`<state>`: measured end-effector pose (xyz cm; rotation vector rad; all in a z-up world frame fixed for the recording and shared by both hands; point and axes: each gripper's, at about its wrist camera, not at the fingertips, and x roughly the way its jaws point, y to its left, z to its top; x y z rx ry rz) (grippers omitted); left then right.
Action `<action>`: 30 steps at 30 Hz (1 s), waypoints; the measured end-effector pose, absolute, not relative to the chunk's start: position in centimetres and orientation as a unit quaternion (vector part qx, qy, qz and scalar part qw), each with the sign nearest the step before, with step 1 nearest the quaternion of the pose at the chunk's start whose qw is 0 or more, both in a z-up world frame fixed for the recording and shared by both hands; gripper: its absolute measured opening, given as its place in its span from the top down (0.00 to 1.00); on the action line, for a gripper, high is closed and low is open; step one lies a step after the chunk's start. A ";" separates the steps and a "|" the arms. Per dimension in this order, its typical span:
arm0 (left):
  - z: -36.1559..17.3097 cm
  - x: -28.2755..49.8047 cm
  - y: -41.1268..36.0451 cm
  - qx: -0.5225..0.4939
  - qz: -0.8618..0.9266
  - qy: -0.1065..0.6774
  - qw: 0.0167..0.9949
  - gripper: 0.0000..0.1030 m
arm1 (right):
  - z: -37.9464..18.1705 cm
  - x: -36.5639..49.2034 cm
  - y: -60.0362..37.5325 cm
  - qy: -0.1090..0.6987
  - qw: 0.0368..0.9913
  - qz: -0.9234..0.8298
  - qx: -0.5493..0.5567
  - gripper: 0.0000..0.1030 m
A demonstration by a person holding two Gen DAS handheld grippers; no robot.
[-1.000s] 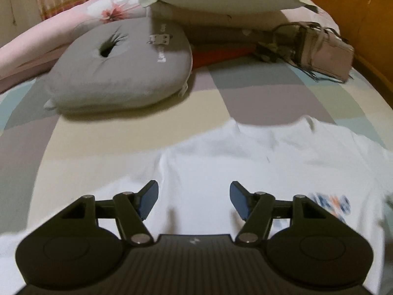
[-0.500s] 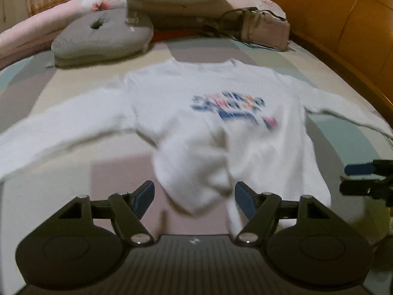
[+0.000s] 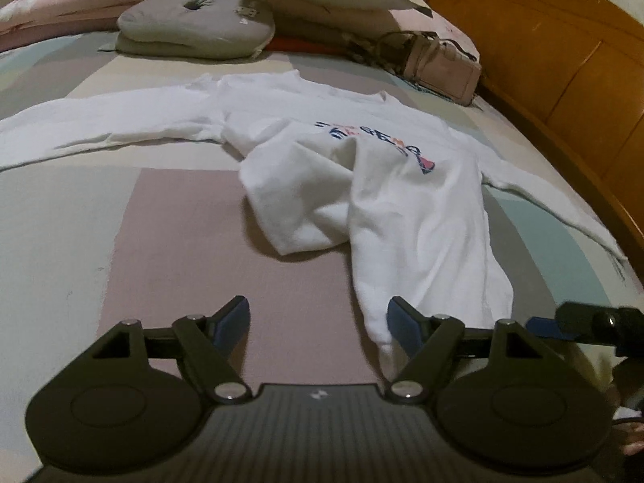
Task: Fold clothes
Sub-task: 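Grasp the sweatshirt hem with the left tool while the right tool grasps it too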
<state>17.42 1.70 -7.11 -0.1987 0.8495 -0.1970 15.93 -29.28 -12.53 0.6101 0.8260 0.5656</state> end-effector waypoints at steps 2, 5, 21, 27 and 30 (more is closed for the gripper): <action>-7.3 17.7 2.1 -0.100 -0.090 0.411 0.902 0.26 | -13.0 16.8 -29.0 0.381 0.829 0.275 0.303 0.00; -7.5 18.2 2.5 -0.098 -0.088 0.408 0.903 0.26 | -13.4 18.3 -28.5 0.373 0.824 0.289 0.314 0.00; -10.3 23.0 4.7 -0.205 -0.170 0.329 0.906 0.46 | -14.0 18.2 -27.8 0.364 0.809 0.304 0.348 0.01; -11.2 23.2 4.9 -0.239 -0.189 0.329 0.894 0.58 | -13.9 19.8 -27.3 0.363 0.808 0.290 0.361 0.03; -11.6 21.7 5.0 -0.236 -0.197 0.327 0.894 0.62 | -13.9 18.2 -27.0 0.366 0.806 0.306 0.351 0.05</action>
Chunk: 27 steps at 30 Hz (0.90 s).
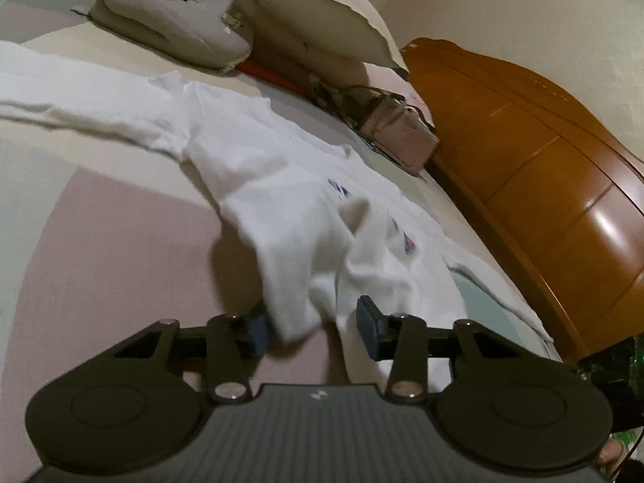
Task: Fold clothes
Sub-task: 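Grasp the sweatshirt hem with the left tool while the right tool grasps it too, then open both tools and lay the hem back down on the bed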
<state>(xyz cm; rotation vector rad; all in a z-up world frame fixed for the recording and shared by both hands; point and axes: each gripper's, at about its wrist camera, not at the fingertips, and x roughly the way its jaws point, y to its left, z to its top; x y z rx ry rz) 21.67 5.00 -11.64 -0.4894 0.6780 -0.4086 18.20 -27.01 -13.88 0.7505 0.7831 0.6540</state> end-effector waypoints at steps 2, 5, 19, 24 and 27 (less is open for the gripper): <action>-11.9 21.7 5.2 -0.232 -0.189 0.321 0.898 0.78 | -13.9 17.7 -26.6 0.366 0.819 0.297 0.326 0.14; -12.0 22.6 5.9 -0.270 -0.170 0.321 0.892 0.87 | -14.8 18.6 -27.2 0.382 0.818 0.260 0.342 0.53; -3.6 17.1 7.0 -0.228 -0.198 0.260 0.917 0.93 | -8.0 15.9 -32.3 0.317 0.863 0.208 0.333 0.88; -1.7 15.8 8.0 -0.218 -0.179 0.269 0.921 0.93 | -5.9 15.0 -35.2 0.302 0.880 0.169 0.325 0.91; -2.3 15.7 8.4 -0.220 -0.162 0.289 0.917 0.93 | -6.8 15.5 -36.2 0.318 0.878 0.132 0.332 0.89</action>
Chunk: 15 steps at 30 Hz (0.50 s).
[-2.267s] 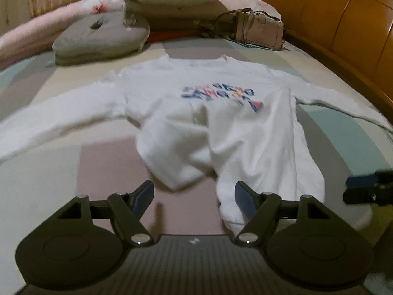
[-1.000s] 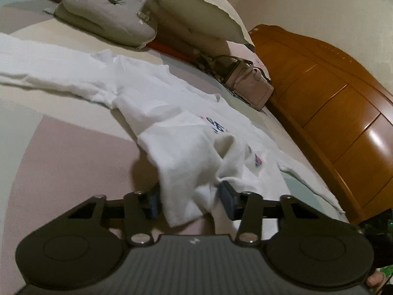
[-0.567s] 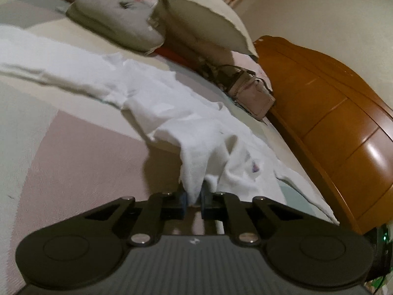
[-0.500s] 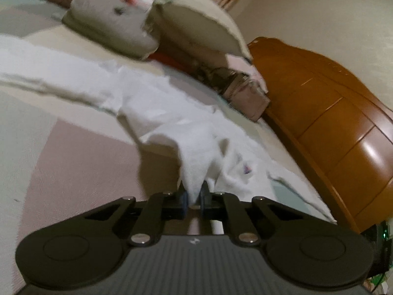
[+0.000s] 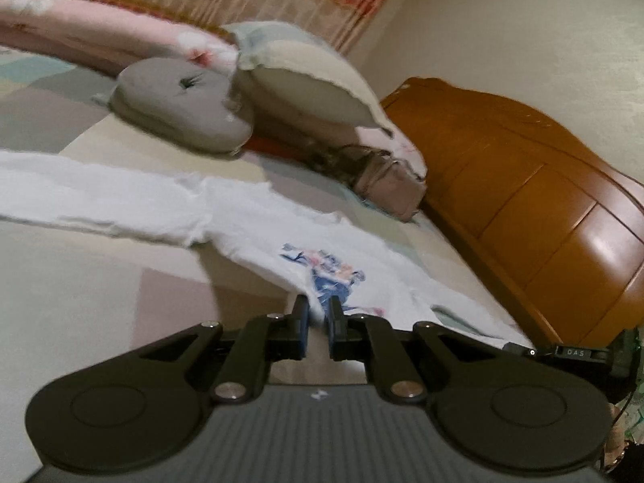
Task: Fold clothes
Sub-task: 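Open both tools and lay the hem back down on the bed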
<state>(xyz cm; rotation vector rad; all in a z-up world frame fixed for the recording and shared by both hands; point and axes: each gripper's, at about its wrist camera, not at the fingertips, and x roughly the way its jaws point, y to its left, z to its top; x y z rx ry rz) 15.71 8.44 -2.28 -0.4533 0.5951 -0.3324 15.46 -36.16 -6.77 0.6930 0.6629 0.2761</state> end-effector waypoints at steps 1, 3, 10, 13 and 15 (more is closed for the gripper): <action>-2.5 15.7 8.6 -0.222 -0.157 0.297 0.915 0.93 | -7.4 15.7 -36.3 0.334 0.872 0.126 0.335 0.88; -3.2 15.5 8.6 -0.215 -0.147 0.313 0.913 0.91 | -8.4 15.3 -36.1 0.352 0.867 0.119 0.331 0.83; -4.6 13.8 7.8 -0.152 -0.115 0.351 0.917 0.70 | -9.8 12.5 -34.8 0.384 0.868 0.102 0.296 0.61; -4.8 12.7 7.1 -0.126 -0.112 0.353 0.920 0.64 | -9.3 11.5 -34.1 0.384 0.876 0.103 0.272 0.50; -5.0 12.2 6.6 -0.114 -0.118 0.351 0.922 0.54 | -9.3 10.8 -33.7 0.387 0.877 0.112 0.262 0.44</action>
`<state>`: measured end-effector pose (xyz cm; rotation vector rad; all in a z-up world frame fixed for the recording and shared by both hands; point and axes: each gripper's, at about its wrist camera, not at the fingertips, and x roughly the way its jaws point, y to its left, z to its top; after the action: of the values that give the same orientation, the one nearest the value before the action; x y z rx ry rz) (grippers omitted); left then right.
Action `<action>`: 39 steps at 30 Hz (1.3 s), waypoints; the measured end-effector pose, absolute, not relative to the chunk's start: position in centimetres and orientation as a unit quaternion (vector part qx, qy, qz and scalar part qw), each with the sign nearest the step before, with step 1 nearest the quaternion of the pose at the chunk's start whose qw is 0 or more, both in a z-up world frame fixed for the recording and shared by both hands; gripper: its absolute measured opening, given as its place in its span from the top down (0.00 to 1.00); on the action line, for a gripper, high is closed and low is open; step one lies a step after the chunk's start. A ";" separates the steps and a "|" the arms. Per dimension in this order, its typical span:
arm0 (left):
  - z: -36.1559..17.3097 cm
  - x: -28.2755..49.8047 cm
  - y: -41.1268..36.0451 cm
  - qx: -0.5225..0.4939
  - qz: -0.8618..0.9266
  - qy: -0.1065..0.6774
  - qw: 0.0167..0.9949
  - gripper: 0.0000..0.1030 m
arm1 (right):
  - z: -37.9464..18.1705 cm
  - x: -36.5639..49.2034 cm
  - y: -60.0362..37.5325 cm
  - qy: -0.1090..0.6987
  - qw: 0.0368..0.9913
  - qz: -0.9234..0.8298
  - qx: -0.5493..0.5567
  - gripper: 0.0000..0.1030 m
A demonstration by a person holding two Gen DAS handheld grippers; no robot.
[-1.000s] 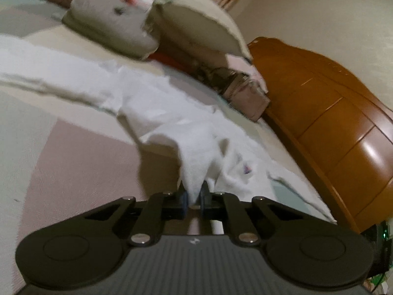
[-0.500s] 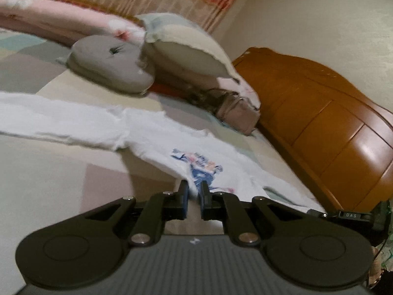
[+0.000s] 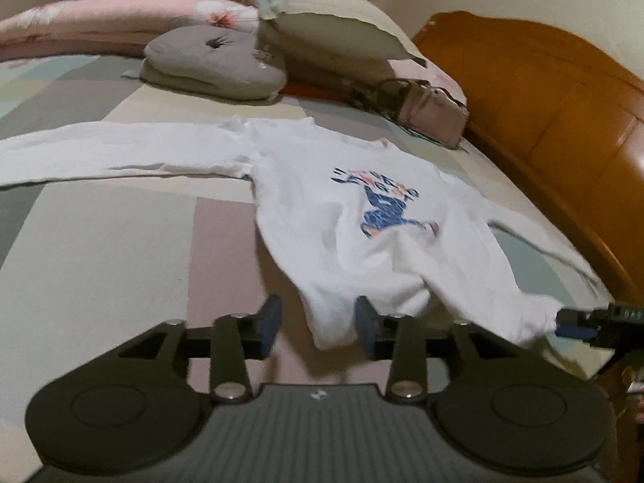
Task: Fold clothes
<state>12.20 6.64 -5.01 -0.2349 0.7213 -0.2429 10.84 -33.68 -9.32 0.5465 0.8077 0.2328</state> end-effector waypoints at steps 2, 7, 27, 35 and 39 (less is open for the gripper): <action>-5.4 11.8 6.3 -0.110 -0.123 0.352 0.921 0.51 | -9.6 10.5 -33.2 0.395 0.872 0.128 0.258 0.41; -7.1 11.9 6.4 -0.107 -0.125 0.370 0.915 0.50 | -10.5 9.7 -32.3 0.413 0.874 0.140 0.215 0.33; -9.4 14.4 4.8 -0.067 -0.208 0.313 0.924 0.44 | -11.7 13.2 -29.7 0.357 0.897 0.226 0.129 0.13; -8.4 14.3 5.2 -0.130 -0.215 0.289 0.924 0.95 | -10.4 12.2 -29.1 0.330 0.891 0.266 0.161 0.82; -6.5 13.7 5.8 -0.152 -0.218 0.273 0.925 0.99 | -8.5 11.5 -30.6 0.302 0.895 0.265 0.192 0.83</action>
<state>13.73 5.82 -6.50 -0.3115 0.5593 -0.4480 11.46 -30.56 -8.45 0.3984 0.6270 0.5503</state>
